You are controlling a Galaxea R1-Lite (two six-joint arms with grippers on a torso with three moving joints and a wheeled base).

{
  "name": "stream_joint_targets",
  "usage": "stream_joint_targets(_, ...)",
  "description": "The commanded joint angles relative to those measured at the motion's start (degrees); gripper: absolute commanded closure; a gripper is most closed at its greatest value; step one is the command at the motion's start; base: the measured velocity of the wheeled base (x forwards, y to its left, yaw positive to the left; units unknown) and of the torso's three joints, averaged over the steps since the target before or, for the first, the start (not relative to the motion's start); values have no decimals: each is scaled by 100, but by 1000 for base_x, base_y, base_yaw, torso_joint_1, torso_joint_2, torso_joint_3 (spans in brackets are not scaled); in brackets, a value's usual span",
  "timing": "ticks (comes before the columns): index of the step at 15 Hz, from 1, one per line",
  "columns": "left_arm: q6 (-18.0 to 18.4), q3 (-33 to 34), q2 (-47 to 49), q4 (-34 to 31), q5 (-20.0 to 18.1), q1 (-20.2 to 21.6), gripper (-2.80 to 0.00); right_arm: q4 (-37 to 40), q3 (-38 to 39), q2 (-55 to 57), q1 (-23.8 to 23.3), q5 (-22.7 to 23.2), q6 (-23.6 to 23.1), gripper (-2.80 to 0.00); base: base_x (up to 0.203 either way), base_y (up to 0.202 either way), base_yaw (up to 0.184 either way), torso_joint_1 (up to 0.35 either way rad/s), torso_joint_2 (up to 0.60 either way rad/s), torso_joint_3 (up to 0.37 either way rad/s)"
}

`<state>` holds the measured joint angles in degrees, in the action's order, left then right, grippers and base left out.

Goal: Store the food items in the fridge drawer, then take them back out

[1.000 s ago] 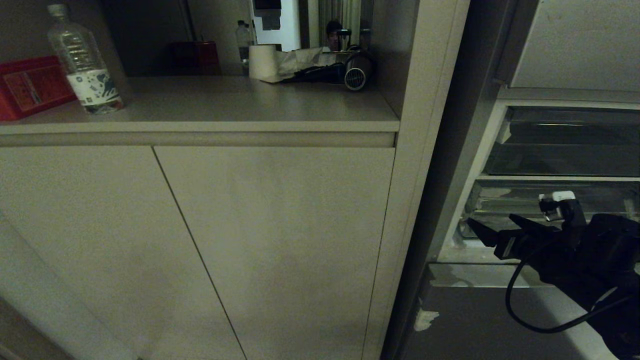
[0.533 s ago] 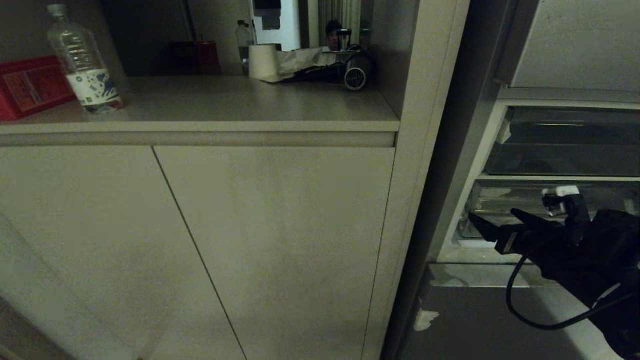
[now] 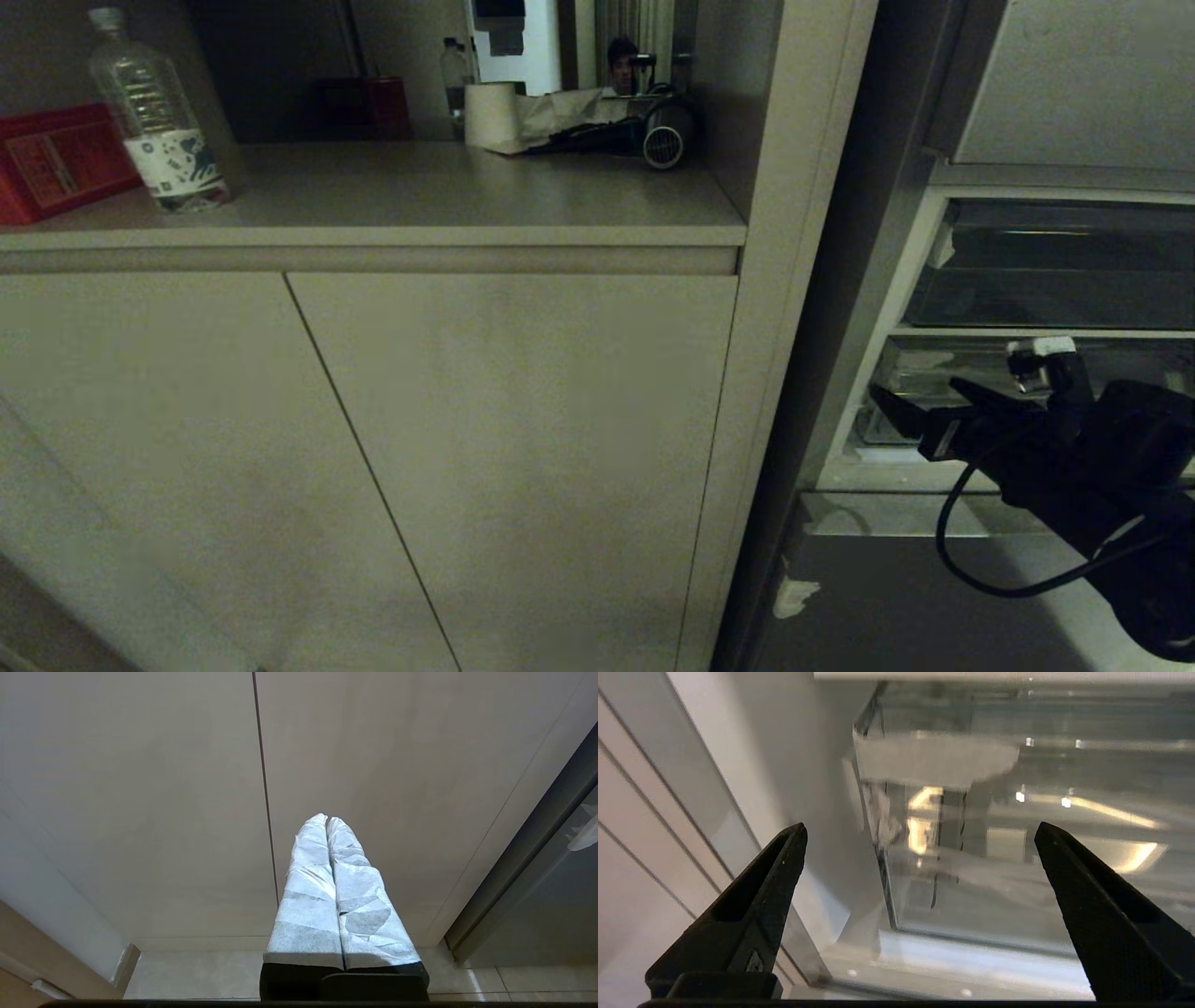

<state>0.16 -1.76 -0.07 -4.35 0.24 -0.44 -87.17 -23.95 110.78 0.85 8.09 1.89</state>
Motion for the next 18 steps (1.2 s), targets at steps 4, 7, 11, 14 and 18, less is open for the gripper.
stream_joint_targets(4,2,0,7,-4,2,0,0,-49,-118,85,3,-10,4,-280,0,0,0,0,0,0)
stream_joint_targets(7,2,0,7,-4,2,0,0,-49,-237,177,3,-18,13,-280,0,0,0,0,0,0)
stream_joint_targets(11,2,0,7,-4,2,0,0,-49,-224,181,3,-80,13,-280,0,0,0,0,0,0)
stream_joint_targets(14,2,0,7,-4,2,0,0,-49,-250,216,21,-80,13,-280,0,0,0,0,0,0)
stream_joint_targets(18,2,0,7,-4,2,0,0,-49,-207,199,41,-80,-4,0,0,0,0,0,0,0)
